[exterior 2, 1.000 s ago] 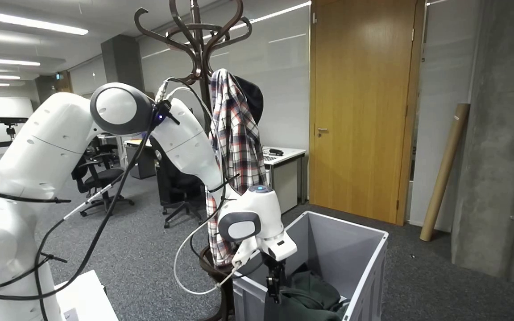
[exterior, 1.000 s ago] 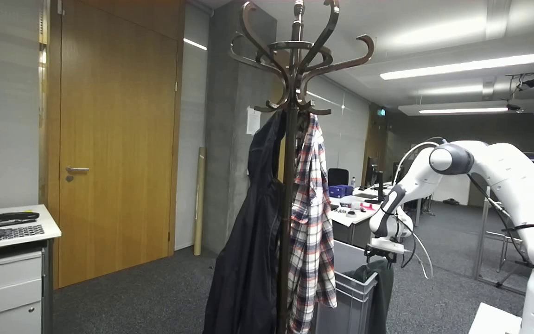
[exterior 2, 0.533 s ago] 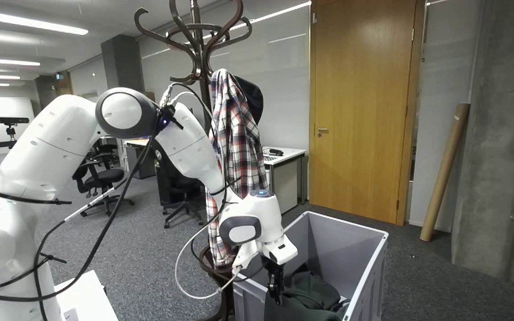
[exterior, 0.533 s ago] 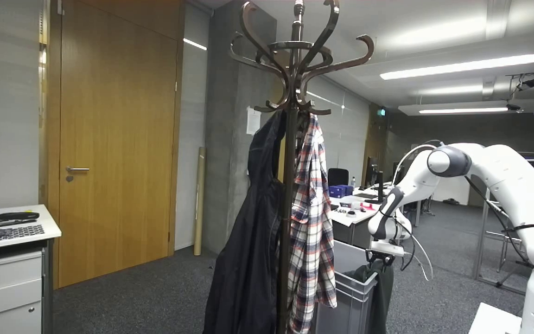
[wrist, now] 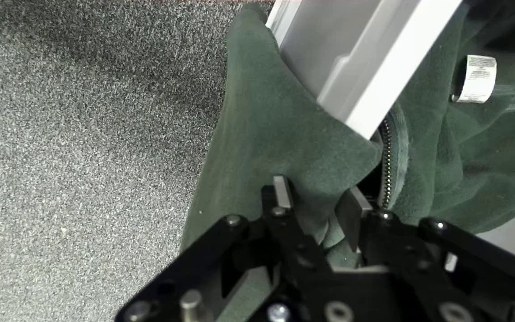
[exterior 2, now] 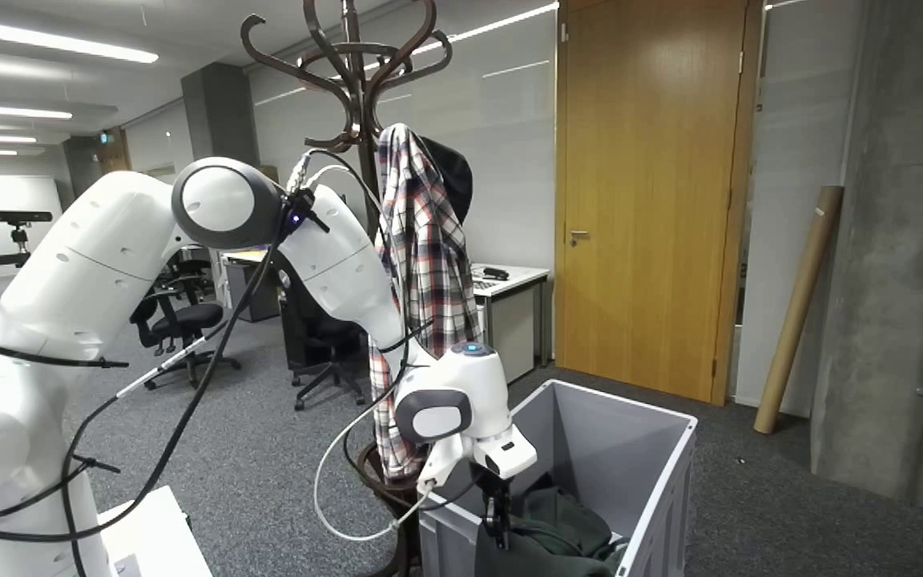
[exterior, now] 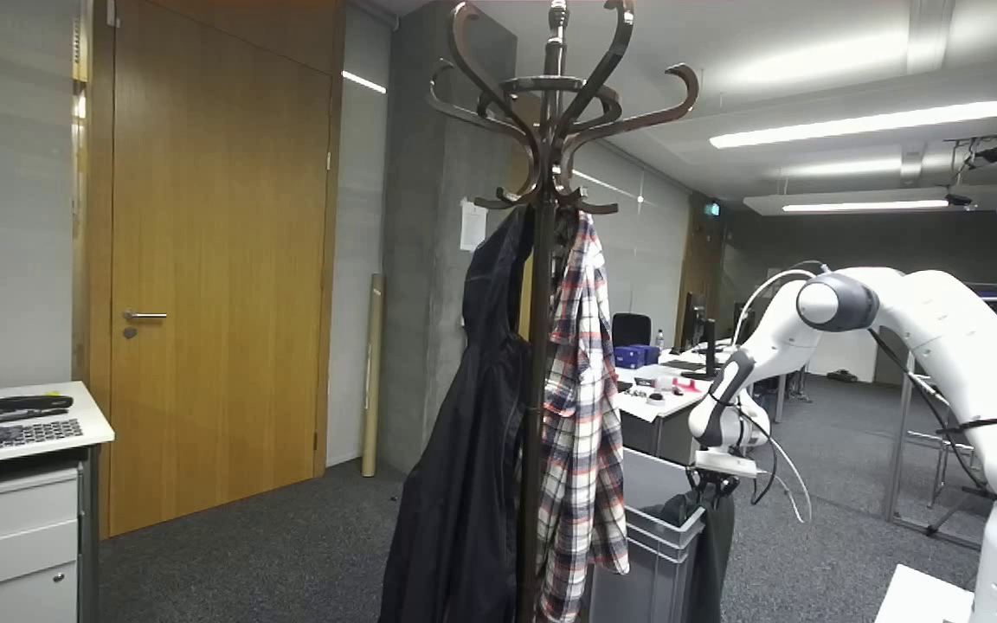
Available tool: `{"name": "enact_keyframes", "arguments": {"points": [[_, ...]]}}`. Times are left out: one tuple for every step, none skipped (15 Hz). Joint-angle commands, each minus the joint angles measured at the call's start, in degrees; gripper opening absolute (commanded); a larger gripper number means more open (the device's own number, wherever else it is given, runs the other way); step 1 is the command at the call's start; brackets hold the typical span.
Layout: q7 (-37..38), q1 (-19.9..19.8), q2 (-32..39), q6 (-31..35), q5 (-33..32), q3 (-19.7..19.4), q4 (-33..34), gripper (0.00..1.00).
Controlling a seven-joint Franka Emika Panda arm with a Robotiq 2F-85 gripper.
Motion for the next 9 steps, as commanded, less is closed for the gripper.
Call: {"name": "enact_keyframes", "arguments": {"points": [[-0.74, 3.41, -5.15, -1.98, -2.79, -3.62, -0.59, 0.08], [-0.40, 4.33, -5.52, -2.29, -3.24, -4.37, -0.83, 0.40], [-0.56, 5.08, -5.68, -2.11, -3.84, -4.96, -1.04, 0.59], [-0.18, 6.09, -5.60, -1.57, -4.70, -5.97, -0.92, 0.16], [-0.61, 6.33, -6.39, -1.61, -5.40, -6.22, -0.80, 0.21], [-0.77, 6.66, -7.40, -1.85, -6.03, -6.52, -0.60, 0.20], [-0.82, 6.98, -8.43, -1.70, -6.67, -6.73, -0.49, 0.14], [-0.91, 6.88, -9.36, -1.38, -7.08, -6.59, -0.43, 0.05], [-0.88, 6.86, -10.15, -1.42, -7.44, -6.53, -0.34, 0.01]]}}
